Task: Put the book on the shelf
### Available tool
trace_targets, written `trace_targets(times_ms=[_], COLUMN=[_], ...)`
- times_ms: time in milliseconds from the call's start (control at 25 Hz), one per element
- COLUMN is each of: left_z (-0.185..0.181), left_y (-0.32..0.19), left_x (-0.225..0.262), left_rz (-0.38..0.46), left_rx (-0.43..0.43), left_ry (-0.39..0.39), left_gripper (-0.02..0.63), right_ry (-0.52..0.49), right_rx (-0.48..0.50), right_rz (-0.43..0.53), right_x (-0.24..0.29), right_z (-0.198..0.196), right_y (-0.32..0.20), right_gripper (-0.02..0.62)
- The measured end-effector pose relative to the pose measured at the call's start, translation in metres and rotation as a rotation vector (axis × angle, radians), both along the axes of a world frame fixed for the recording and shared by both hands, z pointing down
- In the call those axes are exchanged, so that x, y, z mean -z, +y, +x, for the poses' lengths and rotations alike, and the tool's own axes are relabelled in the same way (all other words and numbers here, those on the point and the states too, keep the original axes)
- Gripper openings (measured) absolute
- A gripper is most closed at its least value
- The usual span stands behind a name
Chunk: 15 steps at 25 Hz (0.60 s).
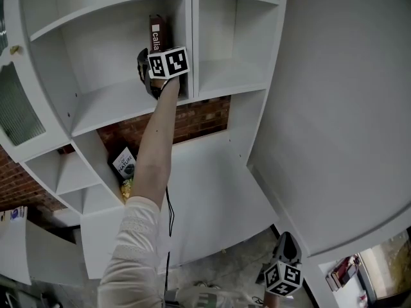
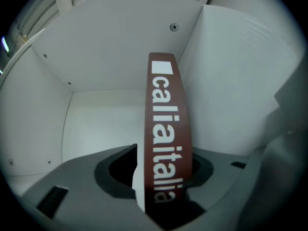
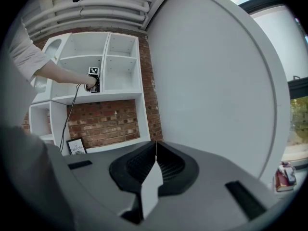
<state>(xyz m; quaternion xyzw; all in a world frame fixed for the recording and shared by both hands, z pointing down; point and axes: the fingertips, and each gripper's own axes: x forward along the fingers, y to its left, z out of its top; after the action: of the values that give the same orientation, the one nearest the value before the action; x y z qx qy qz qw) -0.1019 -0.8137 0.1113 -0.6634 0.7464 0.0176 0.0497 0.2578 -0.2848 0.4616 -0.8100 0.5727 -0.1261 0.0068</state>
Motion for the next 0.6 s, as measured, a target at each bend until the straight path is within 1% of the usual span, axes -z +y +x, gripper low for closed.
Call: trace_targets(times_ms=[80,200,280,360,440,520,600], left_z=[0.000,0.004,0.009,0.014,0.018,0.023,0.028], left_y=[0.007,0.024,0.039,0.058,0.080,0.108,0.144], left_x=[-0.001,-0.004,-0.006,-0.007,-0.007,-0.006,-0.008], left_rz=[0.009,0.018,0.025,0.036,0.061,0.102,0.156], left_rx=[-0.006,-0.033,-0.047,-0.061,-0.071,-0.080,-0.102], left_ry=[0.008,0.037,0.052,0.056,0.043,0.027,0.027], left_gripper=[0.215,0.216,0.216,0.216,0.216,0.216,0.216], right_ry=[0.000,0.000,-0.009,-0.016,-0.018,-0.022,-0.028], right_rx=[0.009,0.030,0.062,0.106,0.156,0.214,0.280], right_rz=[0.008,0.019,0.033,0.055,0.077,0.097,0.118], right_x=[0.001,0.003,0.004,0.006,0.009,0.013,0.017], right_z=[-0.001,-0.005,-0.013,-0.024,-0.037,-0.052,-0.071], right_y=[0.000,-0.003,-0.008,-0.015,-0.020,-0.025,-0.030], right_gripper=[0.017,0.017,0.017,0.017,0.017,0.017,0.017])
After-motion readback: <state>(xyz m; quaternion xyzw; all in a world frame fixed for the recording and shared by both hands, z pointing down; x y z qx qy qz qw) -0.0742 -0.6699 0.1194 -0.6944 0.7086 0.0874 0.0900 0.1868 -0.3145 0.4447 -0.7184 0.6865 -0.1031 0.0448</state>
